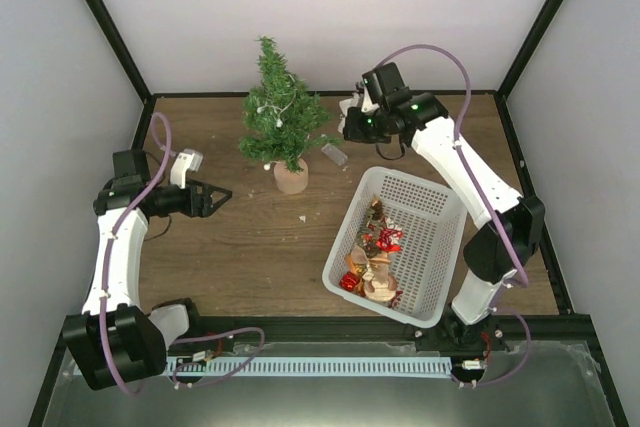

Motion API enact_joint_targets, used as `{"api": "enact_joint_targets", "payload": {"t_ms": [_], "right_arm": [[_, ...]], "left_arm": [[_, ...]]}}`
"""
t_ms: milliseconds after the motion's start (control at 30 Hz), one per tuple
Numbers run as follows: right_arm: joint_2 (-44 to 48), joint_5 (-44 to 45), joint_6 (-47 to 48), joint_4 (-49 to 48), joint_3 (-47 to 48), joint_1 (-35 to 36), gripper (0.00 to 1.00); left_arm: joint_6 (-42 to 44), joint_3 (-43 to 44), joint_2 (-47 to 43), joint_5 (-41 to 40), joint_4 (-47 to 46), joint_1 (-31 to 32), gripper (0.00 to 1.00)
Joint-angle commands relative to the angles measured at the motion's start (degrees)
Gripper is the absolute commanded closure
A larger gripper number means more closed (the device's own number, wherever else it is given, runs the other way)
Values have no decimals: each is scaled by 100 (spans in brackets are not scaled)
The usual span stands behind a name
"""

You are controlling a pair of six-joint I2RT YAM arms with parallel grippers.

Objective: Decorate the small christmas tree

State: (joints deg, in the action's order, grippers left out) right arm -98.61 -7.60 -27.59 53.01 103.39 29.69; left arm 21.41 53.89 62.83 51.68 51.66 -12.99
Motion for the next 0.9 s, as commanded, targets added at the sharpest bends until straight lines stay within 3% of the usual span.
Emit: {"api": "enact_joint_targets", "payload": {"t_ms": [0,867], "right_arm": [[151,-315,-54,-462,-258,-51,99],[-946,-1068,-89,-661,416,-201,99]], "left_arm": [[16,-53,-33,123,-122,25,22],[-35,-185,-231,80,-226,25,22]]}}
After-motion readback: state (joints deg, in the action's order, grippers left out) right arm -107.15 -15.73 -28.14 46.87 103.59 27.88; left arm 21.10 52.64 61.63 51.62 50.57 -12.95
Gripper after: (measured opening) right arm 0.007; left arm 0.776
